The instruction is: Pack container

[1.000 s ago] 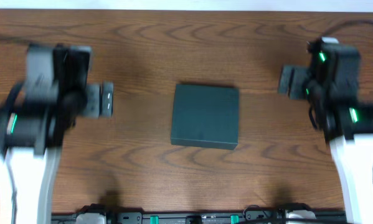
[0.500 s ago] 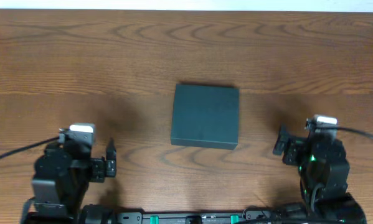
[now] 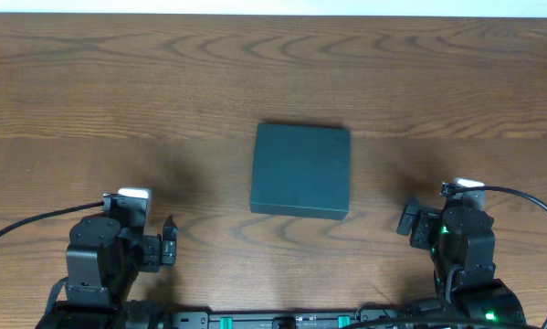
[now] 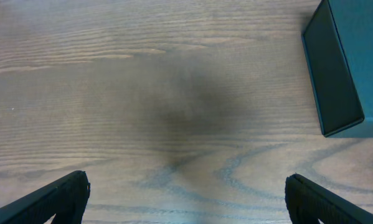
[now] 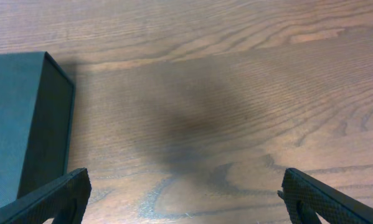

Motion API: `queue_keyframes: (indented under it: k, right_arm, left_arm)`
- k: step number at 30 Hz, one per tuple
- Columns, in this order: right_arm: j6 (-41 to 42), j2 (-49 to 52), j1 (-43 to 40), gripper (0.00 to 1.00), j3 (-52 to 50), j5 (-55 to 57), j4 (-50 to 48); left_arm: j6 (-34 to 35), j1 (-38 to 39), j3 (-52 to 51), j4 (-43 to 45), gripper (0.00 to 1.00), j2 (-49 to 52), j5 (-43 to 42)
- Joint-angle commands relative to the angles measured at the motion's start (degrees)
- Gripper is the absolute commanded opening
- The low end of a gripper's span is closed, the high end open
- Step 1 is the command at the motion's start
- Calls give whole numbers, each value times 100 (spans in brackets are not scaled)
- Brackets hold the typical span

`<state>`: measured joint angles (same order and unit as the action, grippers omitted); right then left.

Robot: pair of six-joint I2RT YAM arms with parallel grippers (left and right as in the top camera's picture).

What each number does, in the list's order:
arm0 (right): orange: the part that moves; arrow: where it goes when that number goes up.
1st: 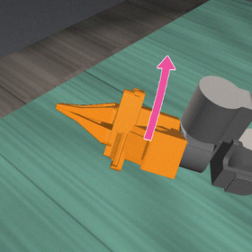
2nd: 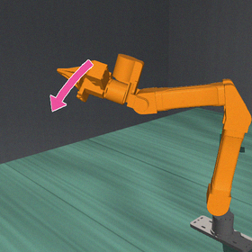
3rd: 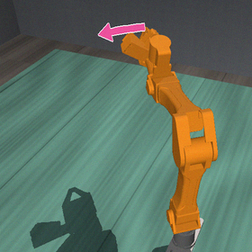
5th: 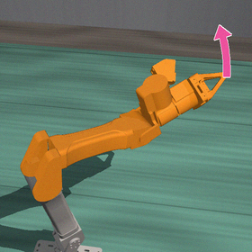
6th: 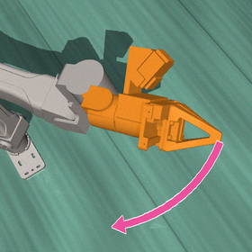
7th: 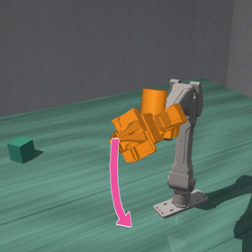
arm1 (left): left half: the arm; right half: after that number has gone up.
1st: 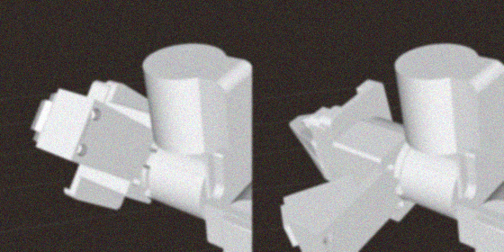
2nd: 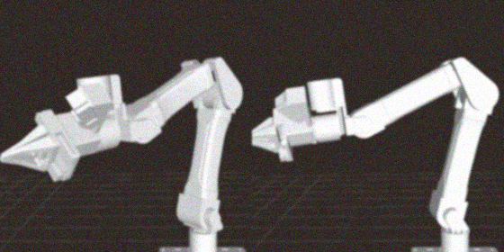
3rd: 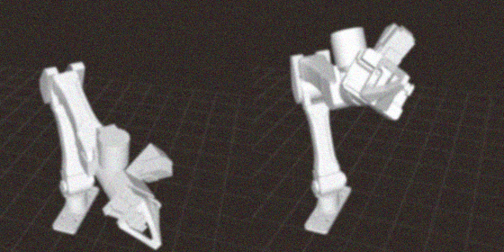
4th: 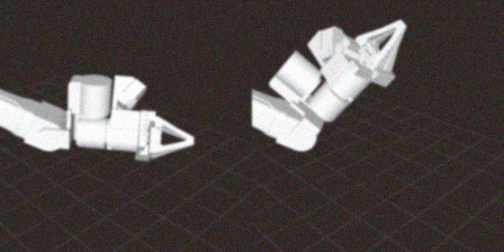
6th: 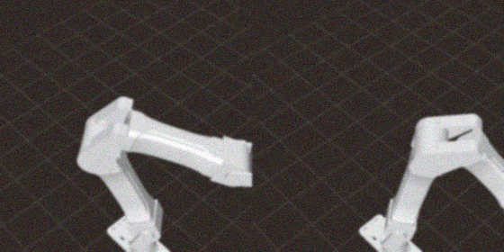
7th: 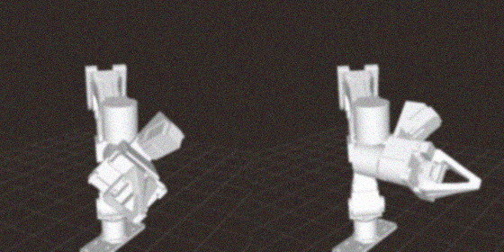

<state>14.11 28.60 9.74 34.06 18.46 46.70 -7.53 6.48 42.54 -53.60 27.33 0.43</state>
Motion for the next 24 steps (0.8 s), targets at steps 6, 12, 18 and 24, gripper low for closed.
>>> queue_keyframes:
  k: [6,12,18,24]
  right_arm:
    - [109,-9,42,99,-7,61,13]
    - [109,-76,66,99,-7,61,87]
    - [85,-540,63,99,-7,63,247]
    - [85,-2094,39,99,-87,-994,376]
  left_arm:
    - [-35,13,-7,-7,98,28,28]
    - [-35,13,-7,-7,99,28,28]
    - [-35,13,-7,-7,99,28,28]
    - [-35,13,-7,-7,99,28,28]
